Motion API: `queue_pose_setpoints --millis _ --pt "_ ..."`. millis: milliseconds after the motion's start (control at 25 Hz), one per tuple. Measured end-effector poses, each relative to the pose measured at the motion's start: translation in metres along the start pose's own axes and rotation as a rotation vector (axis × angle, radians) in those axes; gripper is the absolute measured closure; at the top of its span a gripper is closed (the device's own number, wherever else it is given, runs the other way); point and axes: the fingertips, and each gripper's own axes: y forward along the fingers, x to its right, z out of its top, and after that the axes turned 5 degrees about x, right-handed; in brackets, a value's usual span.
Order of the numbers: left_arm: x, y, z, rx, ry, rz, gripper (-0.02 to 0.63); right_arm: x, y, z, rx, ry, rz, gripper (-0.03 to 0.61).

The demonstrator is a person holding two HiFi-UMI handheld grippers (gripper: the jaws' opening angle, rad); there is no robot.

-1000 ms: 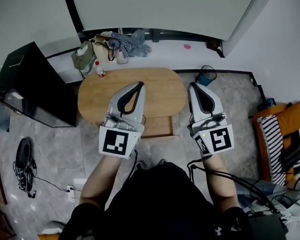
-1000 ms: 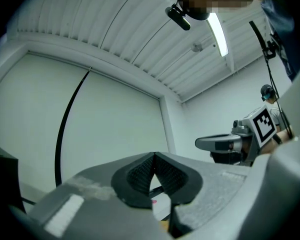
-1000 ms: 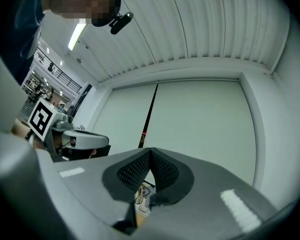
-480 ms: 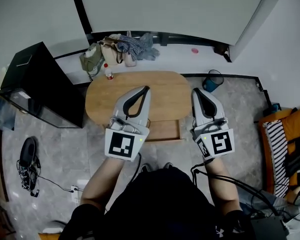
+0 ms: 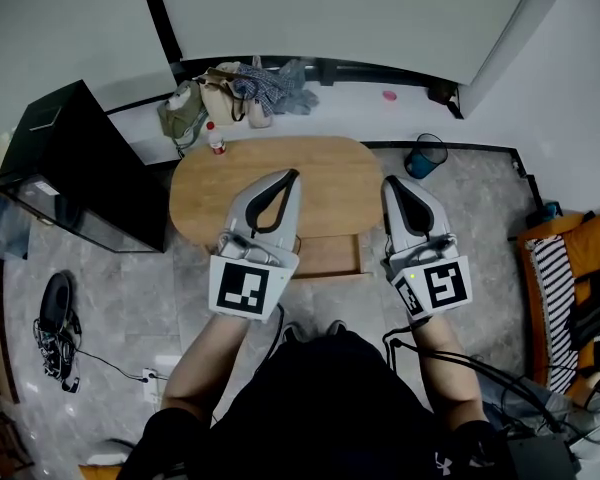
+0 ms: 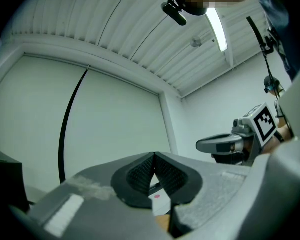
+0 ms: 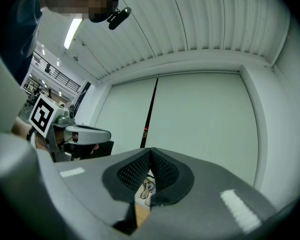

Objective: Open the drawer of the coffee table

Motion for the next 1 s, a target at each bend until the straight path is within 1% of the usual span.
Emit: queue_pose_setpoints --millis 240,1000 --pt "-0.003 -0.004 -0.003 -0.002 -0.009 0.012 0.612 -0.001 -0.006 -0.001 0.004 -0.002 0.004 0.577" --pt "0.011 -0.003 -0.01 -0.021 -0.018 0.002 0.612 0.003 -0.016 -0.007 0.007 0.023 -0.006 0.577"
